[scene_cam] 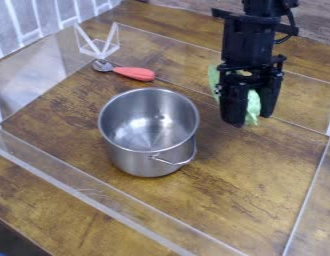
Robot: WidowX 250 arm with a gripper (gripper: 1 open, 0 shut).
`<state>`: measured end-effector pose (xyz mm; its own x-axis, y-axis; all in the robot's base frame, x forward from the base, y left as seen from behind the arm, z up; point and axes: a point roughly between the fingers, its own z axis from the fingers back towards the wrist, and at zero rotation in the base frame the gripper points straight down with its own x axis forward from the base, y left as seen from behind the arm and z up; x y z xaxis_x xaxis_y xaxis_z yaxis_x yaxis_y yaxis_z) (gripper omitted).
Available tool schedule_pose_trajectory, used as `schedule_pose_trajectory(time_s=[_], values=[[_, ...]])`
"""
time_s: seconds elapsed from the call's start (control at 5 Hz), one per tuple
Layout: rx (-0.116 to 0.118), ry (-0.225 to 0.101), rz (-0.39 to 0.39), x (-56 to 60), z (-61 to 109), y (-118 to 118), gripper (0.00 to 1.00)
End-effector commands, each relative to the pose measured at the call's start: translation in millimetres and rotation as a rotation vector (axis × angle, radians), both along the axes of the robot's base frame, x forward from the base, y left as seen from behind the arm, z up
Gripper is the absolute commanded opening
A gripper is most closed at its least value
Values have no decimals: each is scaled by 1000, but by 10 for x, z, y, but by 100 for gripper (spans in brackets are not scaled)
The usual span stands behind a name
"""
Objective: Put the green object in the silver pot
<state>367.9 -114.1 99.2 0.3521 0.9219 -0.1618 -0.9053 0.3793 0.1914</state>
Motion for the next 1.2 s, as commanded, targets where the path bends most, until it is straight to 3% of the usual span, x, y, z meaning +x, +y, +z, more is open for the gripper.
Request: schedule_pose_trajectory(time_s=[0.0,0.6,1.0], values=[[-26,-114,-29,-35,418,-84,0],[-19,-110,-68,-49,282,-86,0],[-18,-106,-161,103,254,-85,0]])
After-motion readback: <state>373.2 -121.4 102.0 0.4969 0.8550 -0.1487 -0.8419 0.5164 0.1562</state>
